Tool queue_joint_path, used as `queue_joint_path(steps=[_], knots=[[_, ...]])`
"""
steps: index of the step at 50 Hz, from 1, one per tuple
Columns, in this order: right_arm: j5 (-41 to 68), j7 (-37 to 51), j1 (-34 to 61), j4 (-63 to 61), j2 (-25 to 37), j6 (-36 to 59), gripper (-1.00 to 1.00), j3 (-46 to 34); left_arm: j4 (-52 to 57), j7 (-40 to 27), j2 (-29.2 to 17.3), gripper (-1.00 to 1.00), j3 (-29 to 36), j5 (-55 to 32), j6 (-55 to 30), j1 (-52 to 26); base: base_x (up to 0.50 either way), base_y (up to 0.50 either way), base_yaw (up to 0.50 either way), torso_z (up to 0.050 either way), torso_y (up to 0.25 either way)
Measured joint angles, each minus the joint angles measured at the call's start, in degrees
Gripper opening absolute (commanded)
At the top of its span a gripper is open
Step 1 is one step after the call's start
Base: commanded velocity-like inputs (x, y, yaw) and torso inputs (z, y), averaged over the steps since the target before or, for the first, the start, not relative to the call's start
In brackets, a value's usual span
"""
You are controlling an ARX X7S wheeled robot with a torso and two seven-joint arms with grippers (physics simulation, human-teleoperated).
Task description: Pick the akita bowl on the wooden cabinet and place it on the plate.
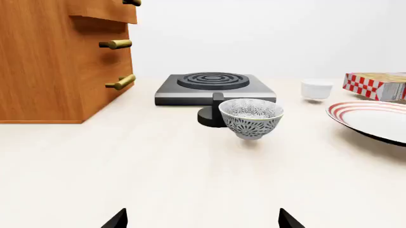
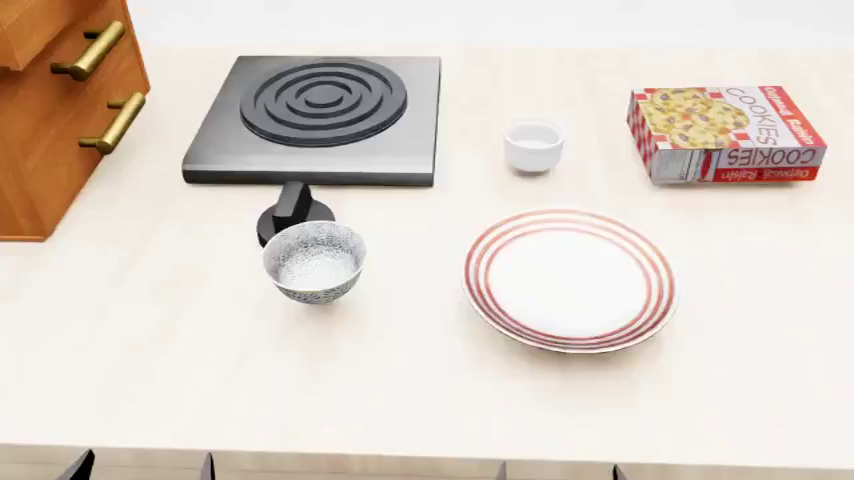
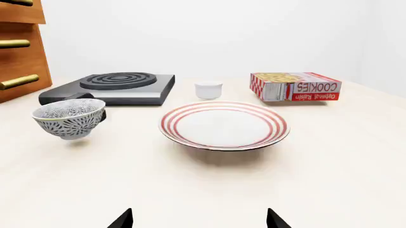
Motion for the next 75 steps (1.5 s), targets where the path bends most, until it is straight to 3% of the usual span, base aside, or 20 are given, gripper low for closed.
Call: queue_joint_path(steps=[46, 75], knots=[[4.8, 4.8, 0.5, -0.7, 3.9, 0.9, 1.0, -4.1, 0.3, -5.7, -4.2, 1.0, 5.5, -0.7, -0.1, 0.0, 0.0, 0.0, 0.0, 0.0, 0.0], [11.2, 9.9, 0.4, -40.3, 7.8, 19.9, 1.0, -5.0, 29.5, -10.3, -6.3, 1.0, 7.6, 0.5, -11.4, 3.3, 0.0, 0.0, 0.0, 0.0, 0.0]])
